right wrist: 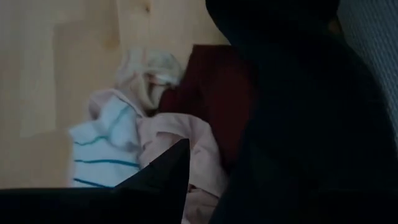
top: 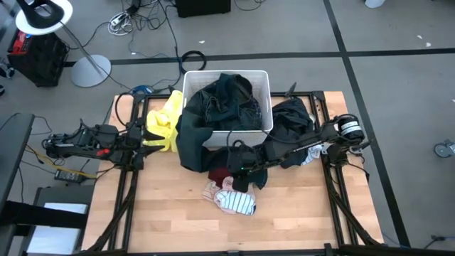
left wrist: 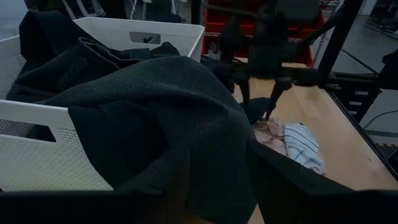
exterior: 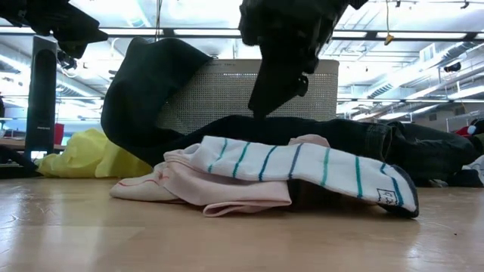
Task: Sort clothes
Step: Put the blue jeans into the laundry organizer
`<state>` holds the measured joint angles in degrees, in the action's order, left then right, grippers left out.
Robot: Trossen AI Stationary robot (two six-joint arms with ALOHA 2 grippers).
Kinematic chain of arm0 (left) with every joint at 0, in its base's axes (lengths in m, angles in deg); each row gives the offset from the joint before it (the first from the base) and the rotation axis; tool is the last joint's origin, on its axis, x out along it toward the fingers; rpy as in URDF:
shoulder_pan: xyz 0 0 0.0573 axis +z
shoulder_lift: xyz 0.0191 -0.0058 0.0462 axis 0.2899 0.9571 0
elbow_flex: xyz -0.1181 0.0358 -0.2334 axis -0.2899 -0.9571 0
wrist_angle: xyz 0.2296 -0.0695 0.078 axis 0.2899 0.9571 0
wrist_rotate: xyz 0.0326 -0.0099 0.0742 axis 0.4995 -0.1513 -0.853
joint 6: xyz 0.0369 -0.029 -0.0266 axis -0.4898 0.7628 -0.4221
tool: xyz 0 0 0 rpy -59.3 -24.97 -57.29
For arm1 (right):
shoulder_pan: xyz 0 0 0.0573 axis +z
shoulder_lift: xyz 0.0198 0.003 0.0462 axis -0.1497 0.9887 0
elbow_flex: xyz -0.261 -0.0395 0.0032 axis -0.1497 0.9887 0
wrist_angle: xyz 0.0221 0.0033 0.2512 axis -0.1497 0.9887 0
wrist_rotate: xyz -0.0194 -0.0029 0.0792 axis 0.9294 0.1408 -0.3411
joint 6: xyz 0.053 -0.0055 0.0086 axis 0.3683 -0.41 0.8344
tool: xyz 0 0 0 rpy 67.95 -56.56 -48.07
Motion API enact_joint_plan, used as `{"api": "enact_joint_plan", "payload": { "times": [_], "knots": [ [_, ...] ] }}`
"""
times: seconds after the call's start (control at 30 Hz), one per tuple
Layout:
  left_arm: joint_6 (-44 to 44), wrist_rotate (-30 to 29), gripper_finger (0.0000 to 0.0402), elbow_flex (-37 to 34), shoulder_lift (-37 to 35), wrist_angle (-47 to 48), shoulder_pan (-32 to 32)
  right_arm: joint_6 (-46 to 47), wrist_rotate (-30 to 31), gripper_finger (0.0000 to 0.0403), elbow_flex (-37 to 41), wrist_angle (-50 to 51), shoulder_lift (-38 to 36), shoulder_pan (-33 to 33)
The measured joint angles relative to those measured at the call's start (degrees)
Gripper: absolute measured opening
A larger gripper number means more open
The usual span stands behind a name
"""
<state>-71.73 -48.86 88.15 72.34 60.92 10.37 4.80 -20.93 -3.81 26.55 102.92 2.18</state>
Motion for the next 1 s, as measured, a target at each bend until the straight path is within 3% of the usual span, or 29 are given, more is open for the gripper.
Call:
{"api": "enact_joint_plan", "payload": {
  "times": [0.2,0.37,0.43,0.67,0.87,1.0],
  "knots": [
    [0.00,0.00,0.0163,0.00,-0.02,0.00,0.00,2.66,3.82,0.0143,0.00,0.27,1.39,-0.33],
    [0.00,0.00,0.0163,0.00,-0.02,-0.02,-0.02,3.76,4.90,0.0030,-0.04,0.30,-0.07,-1.56],
    [0.00,0.00,0.0163,0.00,-0.01,0.00,0.00,3.27,4.90,0.0011,-0.04,0.25,-0.86,-1.90],
    [0.00,0.00,0.0163,0.00,-0.02,0.00,-0.02,1.41,4.18,0.0009,-0.20,-0.09,-3.59,-2.29],
    [0.00,0.00,0.0163,0.00,-0.02,0.00,0.00,0.80,3.94,0.0045,-0.17,0.29,-3.49,-2.34],
    [0.00,0.00,0.0163,0.00,-0.02,0.00,0.00,-5.25,3.85,0.0086,-0.15,0.14,-3.47,-2.18]
  ]
}}
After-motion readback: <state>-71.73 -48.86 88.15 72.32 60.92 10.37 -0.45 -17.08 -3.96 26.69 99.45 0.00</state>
